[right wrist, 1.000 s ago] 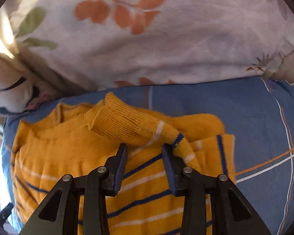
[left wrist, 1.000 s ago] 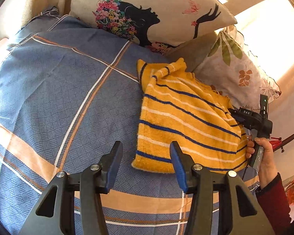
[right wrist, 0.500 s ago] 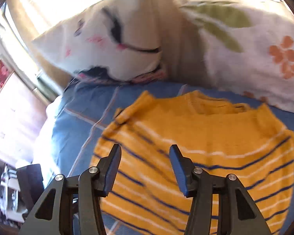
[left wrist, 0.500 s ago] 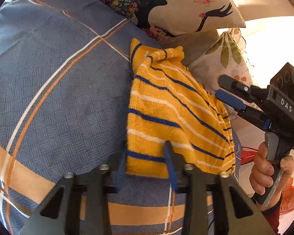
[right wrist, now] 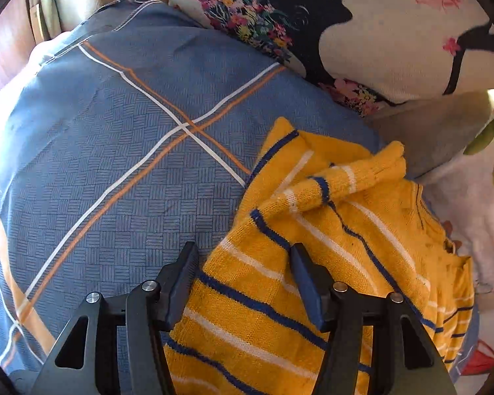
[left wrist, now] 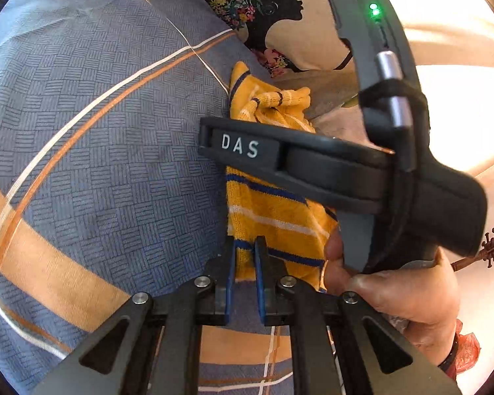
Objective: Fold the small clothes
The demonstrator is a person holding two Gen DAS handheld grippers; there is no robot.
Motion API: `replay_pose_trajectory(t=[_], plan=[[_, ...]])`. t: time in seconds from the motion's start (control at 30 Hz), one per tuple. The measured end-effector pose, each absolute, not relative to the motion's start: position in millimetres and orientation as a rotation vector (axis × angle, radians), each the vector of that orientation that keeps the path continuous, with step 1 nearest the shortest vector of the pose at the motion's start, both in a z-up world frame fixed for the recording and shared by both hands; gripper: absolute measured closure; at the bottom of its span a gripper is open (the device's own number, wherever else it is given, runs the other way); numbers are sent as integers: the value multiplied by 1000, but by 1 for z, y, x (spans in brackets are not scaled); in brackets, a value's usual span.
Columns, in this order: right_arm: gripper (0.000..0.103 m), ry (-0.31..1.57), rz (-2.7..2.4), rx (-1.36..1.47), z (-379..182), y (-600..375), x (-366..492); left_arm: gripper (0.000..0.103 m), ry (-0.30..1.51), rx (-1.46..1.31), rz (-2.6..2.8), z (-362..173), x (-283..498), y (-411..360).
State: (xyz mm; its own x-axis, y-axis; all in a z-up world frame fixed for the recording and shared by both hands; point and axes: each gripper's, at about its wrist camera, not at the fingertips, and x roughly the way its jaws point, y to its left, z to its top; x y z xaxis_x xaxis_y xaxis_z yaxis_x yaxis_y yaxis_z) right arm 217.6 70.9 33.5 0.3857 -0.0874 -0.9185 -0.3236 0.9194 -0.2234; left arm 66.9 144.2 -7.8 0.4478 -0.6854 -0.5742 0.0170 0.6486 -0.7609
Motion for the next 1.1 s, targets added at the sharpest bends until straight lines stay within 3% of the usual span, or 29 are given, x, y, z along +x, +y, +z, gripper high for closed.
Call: replay_pose_trajectory(t=[0.03,0.07,0.17,0.37,0.57,0.83,1.1], plan=[[58,1171,158,-404,34,72,215,94,1022,-763,-491,-5,64,146],[78,1169,153,-404,36,71,213,94,1014,-759,-487,-1,60,148],[88,1134,137,-392,42,64,205,94,981,-748,-485,14,46,157],[90,998,192,-120,105,12,182,92,916,-704,-452,46,26,169],[91,902,102,127,146,-117,158,84,956,-613,-469,55,32,140],[93,942,-61,425,97,-273,116,84,1062,-487,-562,45,32,58],[92,930,-108,492,71,-324,92,83,1093,-375,-590,43,27,5]])
